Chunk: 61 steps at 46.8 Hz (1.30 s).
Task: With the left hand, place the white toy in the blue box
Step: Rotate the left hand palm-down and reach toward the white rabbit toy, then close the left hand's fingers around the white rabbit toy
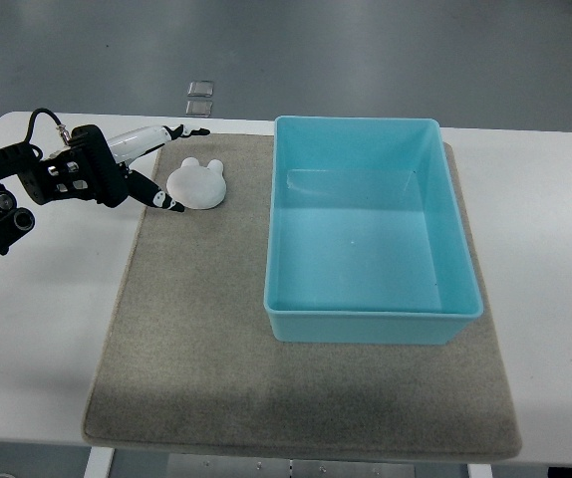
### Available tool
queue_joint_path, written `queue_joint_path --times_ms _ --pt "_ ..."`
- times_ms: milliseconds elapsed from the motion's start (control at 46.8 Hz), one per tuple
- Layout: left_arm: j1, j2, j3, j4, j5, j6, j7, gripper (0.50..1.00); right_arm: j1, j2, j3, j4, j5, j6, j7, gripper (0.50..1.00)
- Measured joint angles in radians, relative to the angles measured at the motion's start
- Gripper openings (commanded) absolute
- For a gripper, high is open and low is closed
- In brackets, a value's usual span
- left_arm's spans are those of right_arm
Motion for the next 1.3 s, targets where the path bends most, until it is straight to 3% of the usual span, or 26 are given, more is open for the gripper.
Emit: queue_joint_path --times_ms 235,406,706,877,963,1176,1305 --pt "-0.002 -0.028 0.070 0.018 0.068 0.094 0.004 0.994 0.000 0.000 0.000 0.000 0.000 0.000 0.000 0.936" --pt "-0.003 -0.051 0.093 0.027 0.070 0.109 0.003 0.979 0.000 0.000 0.000 0.000 0.000 0.000 0.000 0.936" --pt "-0.025 -0.066 0.099 0.060 0.071 0.109 0.003 0.864 0.000 0.000 0.000 0.000 0.000 0.000 0.000 0.936" --pt "-0.034 -0.071 0.124 0.084 0.076 0.113 0.003 0.851 0.000 0.000 0.000 0.000 0.000 0.000 0.000 0.936" --pt "-0.036 -0.071 0.127 0.090 0.090 0.115 0.002 0.797 0.000 0.000 0.000 0.000 0.000 0.000 0.000 0.936" --pt "-0.037 -0.082 0.128 0.093 0.123 0.117 0.001 0.510 0.000 0.000 0.000 0.000 0.000 0.000 0.000 0.936" --pt "-0.039 -0.084 0.128 0.093 0.124 0.120 0.002 0.500 0.000 0.000 0.000 0.000 0.000 0.000 0.000 0.936"
